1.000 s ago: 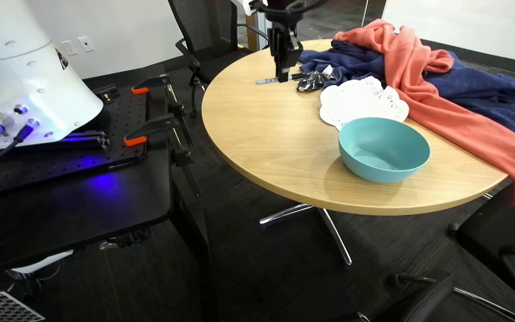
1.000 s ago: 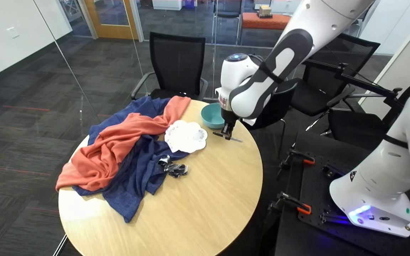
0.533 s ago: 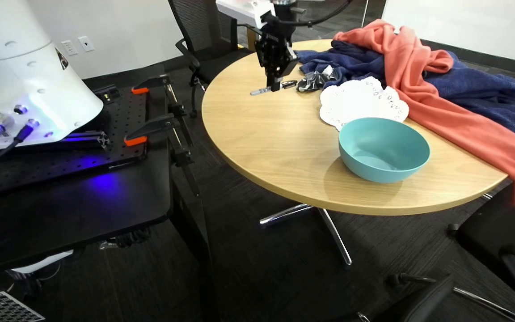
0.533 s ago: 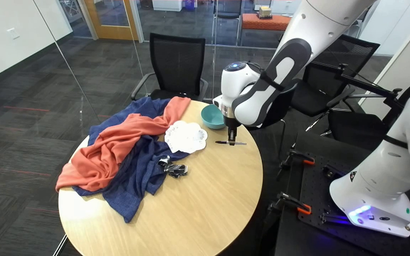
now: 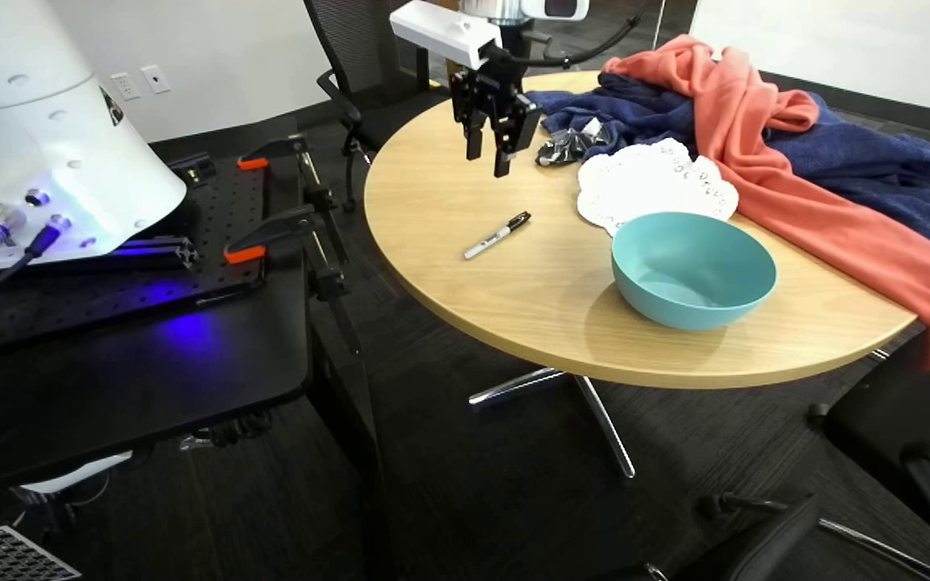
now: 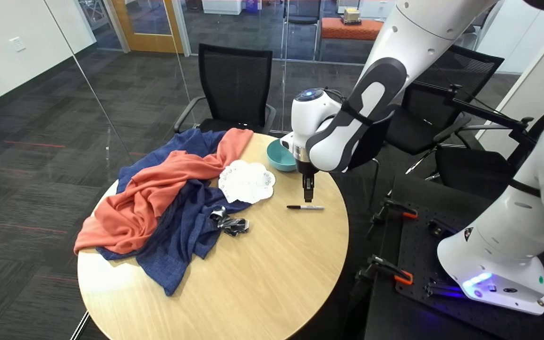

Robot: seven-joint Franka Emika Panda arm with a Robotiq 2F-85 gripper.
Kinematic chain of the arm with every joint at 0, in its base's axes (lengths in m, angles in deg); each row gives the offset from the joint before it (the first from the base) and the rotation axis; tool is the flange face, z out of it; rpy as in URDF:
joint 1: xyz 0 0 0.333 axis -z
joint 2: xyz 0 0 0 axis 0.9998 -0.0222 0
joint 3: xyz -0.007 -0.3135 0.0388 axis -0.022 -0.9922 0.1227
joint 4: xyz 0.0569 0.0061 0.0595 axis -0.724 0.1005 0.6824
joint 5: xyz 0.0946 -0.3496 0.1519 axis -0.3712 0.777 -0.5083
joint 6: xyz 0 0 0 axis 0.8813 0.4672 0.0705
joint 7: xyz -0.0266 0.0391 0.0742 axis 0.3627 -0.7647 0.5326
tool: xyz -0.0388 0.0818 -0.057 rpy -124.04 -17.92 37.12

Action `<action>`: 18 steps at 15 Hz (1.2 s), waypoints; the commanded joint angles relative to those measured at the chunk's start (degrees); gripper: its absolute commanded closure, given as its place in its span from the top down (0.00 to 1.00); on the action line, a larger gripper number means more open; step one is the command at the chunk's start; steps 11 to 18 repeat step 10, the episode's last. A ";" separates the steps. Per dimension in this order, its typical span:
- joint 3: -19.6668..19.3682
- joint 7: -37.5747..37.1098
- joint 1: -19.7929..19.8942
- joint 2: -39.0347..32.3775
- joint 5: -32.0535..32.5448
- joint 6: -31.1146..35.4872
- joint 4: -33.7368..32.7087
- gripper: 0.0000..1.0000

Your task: Put the marker in the bowl on the table

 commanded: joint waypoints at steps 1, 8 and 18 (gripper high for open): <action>1.06 1.16 1.38 0.21 0.78 -1.69 -1.19 0.92; 1.17 1.07 1.14 0.28 0.75 -4.71 -3.83 1.00; 0.84 -0.31 0.67 0.00 0.56 -2.44 -2.70 1.00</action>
